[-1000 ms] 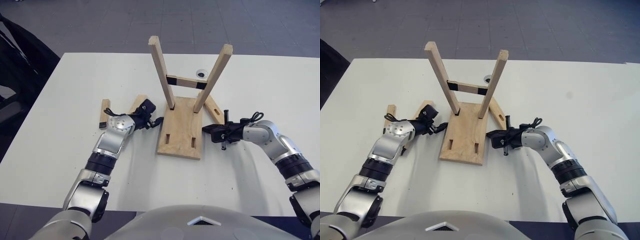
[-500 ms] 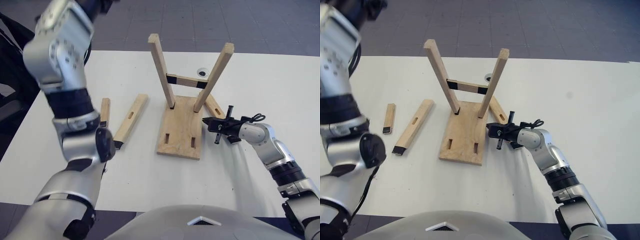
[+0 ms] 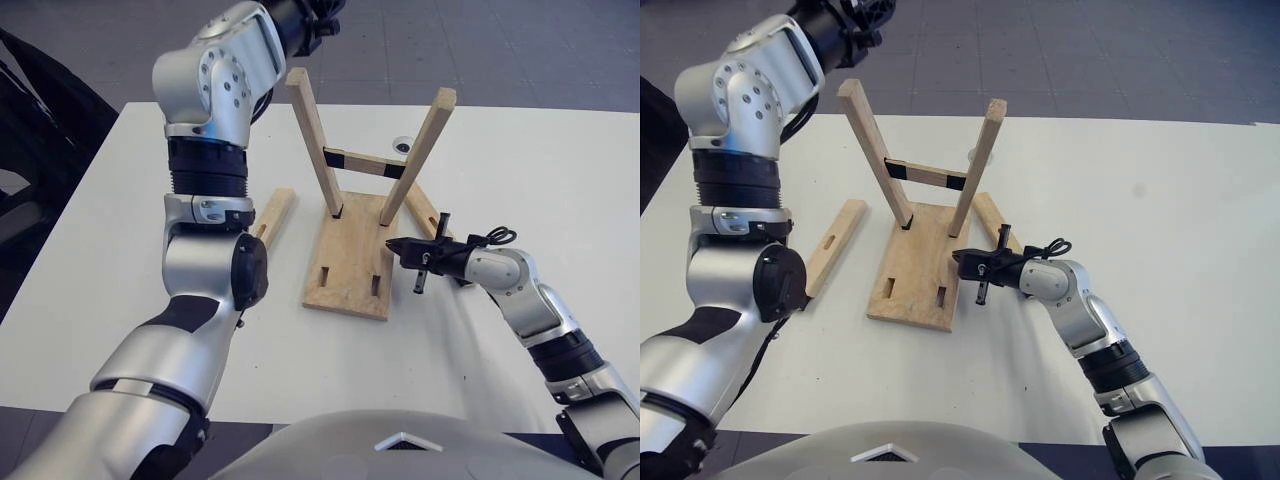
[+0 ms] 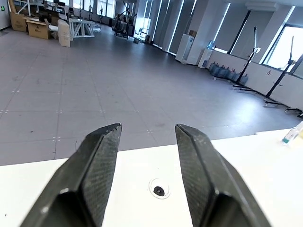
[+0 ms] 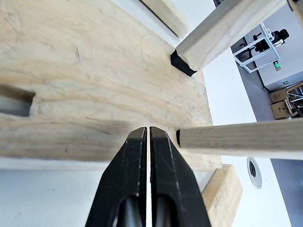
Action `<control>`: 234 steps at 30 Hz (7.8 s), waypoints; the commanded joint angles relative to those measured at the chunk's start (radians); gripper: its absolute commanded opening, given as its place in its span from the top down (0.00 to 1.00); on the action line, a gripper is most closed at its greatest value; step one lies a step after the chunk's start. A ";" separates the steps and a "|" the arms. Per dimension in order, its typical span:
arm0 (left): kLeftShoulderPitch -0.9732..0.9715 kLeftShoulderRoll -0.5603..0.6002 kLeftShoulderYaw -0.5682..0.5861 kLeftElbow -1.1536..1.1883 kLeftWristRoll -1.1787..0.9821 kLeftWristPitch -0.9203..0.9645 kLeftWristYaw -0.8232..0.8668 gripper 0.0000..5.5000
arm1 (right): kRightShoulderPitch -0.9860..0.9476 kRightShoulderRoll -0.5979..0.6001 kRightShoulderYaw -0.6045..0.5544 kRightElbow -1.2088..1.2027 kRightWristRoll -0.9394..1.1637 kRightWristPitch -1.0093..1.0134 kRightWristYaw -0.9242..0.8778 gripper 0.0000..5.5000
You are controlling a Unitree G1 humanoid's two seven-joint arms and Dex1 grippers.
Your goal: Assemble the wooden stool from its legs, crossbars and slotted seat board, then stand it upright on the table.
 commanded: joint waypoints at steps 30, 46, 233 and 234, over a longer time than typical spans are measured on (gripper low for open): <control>0.545 0.039 -0.135 -0.085 0.032 0.186 -0.025 0.61 | 0.036 -0.022 0.034 -0.030 -0.036 0.002 -0.014 0.98; 0.414 0.246 0.073 -0.454 -0.014 -0.100 -0.100 0.61 | 0.076 -0.079 -0.012 -0.048 0.002 0.001 0.014 0.98; 1.140 0.175 -0.233 -0.620 0.497 -0.912 -0.114 0.56 | -0.221 0.088 -0.476 0.191 0.857 0.673 -0.340 0.93; 1.140 0.175 -0.233 -0.620 0.496 -0.911 -0.114 0.56 | -0.223 0.090 -0.480 0.187 0.853 0.675 -0.337 0.93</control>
